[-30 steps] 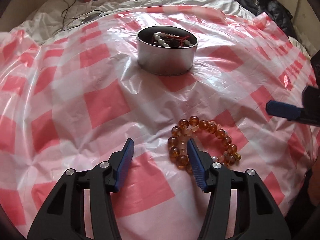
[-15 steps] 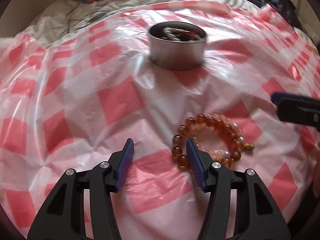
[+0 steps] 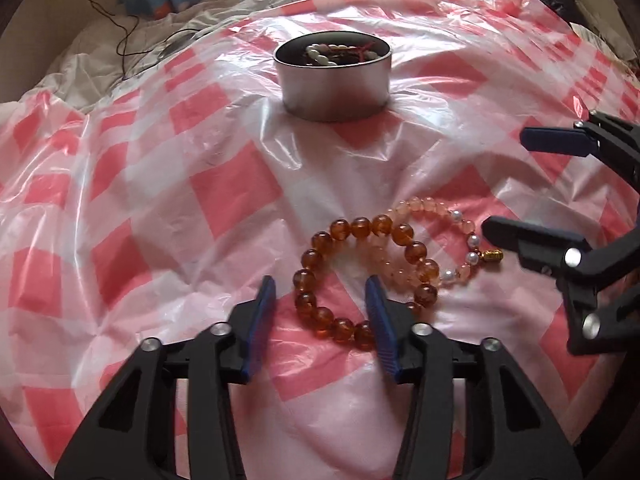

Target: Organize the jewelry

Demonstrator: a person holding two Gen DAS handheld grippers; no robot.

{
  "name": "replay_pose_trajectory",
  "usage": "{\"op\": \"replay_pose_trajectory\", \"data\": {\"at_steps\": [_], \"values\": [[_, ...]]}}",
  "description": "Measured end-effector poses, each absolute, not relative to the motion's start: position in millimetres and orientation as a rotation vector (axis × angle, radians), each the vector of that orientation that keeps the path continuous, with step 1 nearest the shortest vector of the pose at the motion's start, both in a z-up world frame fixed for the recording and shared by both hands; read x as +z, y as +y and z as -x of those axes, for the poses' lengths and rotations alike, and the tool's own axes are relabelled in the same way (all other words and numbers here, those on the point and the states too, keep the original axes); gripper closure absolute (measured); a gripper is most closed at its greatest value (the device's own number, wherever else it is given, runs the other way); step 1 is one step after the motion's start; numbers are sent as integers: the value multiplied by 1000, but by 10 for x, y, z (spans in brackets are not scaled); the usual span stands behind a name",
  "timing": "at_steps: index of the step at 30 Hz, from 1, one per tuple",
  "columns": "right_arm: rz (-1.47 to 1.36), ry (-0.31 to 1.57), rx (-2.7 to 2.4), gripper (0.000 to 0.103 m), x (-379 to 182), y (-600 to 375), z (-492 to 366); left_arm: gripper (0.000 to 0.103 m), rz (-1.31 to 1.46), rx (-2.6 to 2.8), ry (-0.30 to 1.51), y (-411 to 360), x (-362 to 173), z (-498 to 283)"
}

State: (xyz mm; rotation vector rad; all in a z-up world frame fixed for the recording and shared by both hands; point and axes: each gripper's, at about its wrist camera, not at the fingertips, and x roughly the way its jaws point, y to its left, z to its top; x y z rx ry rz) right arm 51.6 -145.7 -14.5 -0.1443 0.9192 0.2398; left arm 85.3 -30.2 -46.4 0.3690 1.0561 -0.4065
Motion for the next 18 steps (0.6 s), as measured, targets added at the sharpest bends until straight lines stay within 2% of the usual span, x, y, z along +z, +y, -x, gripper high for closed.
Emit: {"op": "replay_pose_trajectory", "data": {"at_steps": [1, 2, 5, 6, 7, 8, 9, 11, 16, 17, 18], "values": [[145, 911, 258, 23, -137, -1434, -503, 87, -348, -403, 1074, -282, -459, -875], [132, 906, 280, 23, -126, -1425, -503, 93, -335, -392, 1084, -245, -451, -895], [11, 907, 392, 23, -90, -1454, -540, 93, -245, -391, 1106, -62, -421, -925], [-22, 909, 424, 27, -81, -1451, -551, 93, -217, -389, 1109, 11, -413, -929], [-36, 911, 439, 33, -80, -1440, -571, 93, -197, -384, 1109, 73, -408, -927], [-28, 922, 437, 46, -98, -1422, -596, 93, -180, -379, 1109, 129, -405, -927], [-15, 939, 436, 55, -129, -1391, -624, 93, -161, -377, 1109, 194, -402, -930], [1, 962, 441, 62, -182, -1316, -639, 93, -127, -383, 1113, 294, -406, -946], [90, 1008, 423, 65, -334, -1110, -715, 93, -121, -393, 1127, 336, -451, -971], [102, 1008, 422, 70, -344, -1086, -715, 92, -123, -390, 1133, 326, -463, -971], [115, 1009, 422, 83, -349, -1057, -714, 92, -129, -387, 1138, 310, -480, -971]]}}
